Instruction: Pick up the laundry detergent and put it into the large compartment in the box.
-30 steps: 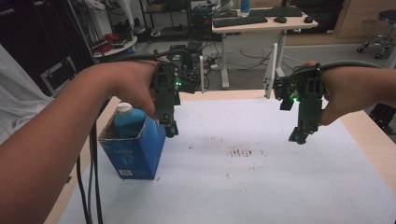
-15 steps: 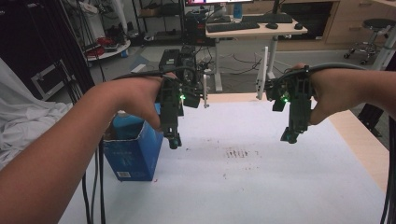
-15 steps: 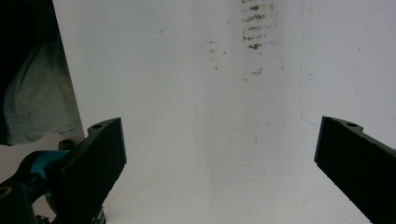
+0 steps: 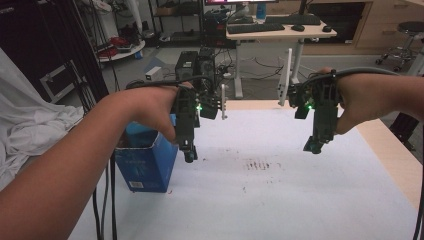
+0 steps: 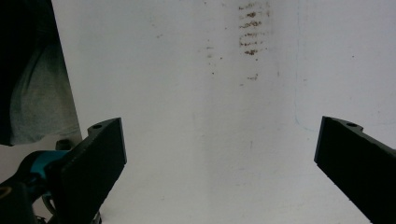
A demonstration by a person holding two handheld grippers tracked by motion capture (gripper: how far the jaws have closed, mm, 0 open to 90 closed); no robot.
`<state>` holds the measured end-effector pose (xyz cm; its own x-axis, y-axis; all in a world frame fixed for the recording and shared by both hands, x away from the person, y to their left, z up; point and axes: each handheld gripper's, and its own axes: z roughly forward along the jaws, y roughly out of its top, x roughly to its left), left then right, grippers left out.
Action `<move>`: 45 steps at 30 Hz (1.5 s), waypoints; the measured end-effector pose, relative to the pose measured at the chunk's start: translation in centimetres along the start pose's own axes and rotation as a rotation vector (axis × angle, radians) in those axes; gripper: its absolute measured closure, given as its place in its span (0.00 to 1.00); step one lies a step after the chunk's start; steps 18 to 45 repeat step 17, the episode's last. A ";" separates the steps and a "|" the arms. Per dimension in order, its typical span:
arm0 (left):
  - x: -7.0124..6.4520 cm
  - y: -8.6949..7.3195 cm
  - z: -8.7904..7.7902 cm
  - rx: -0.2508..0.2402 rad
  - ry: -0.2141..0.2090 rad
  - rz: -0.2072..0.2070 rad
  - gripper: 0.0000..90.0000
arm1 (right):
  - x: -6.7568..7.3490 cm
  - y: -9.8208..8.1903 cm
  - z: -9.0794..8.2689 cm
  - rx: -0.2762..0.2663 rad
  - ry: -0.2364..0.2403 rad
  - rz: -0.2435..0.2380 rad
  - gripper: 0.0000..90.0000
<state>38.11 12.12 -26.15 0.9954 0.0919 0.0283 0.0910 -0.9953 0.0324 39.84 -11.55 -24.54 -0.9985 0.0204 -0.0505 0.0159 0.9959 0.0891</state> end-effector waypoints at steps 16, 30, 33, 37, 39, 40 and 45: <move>0.1 0.2 0.1 0.009 -0.013 0.005 0.02 | -0.1 -0.3 -0.1 -0.008 -0.005 0.001 0.01; 0.1 0.2 0.2 0.008 -0.012 0.003 0.02 | -0.1 -0.3 -0.1 -0.010 -0.002 0.002 0.01; 0.1 0.2 0.2 0.008 -0.012 0.003 0.02 | -0.1 -0.3 -0.1 -0.010 -0.002 0.002 0.01; 0.1 0.2 0.2 0.008 -0.012 0.003 0.02 | -0.1 -0.3 -0.1 -0.010 -0.002 0.002 0.01; 0.1 0.2 0.2 0.008 -0.012 0.003 0.02 | -0.1 -0.3 -0.1 -0.010 -0.002 0.002 0.01; 0.1 0.2 0.2 0.008 -0.012 0.003 0.02 | -0.1 -0.3 -0.1 -0.010 -0.002 0.002 0.01; 0.1 0.2 0.2 0.008 -0.012 0.003 0.02 | -0.1 -0.3 -0.1 -0.010 -0.002 0.002 0.01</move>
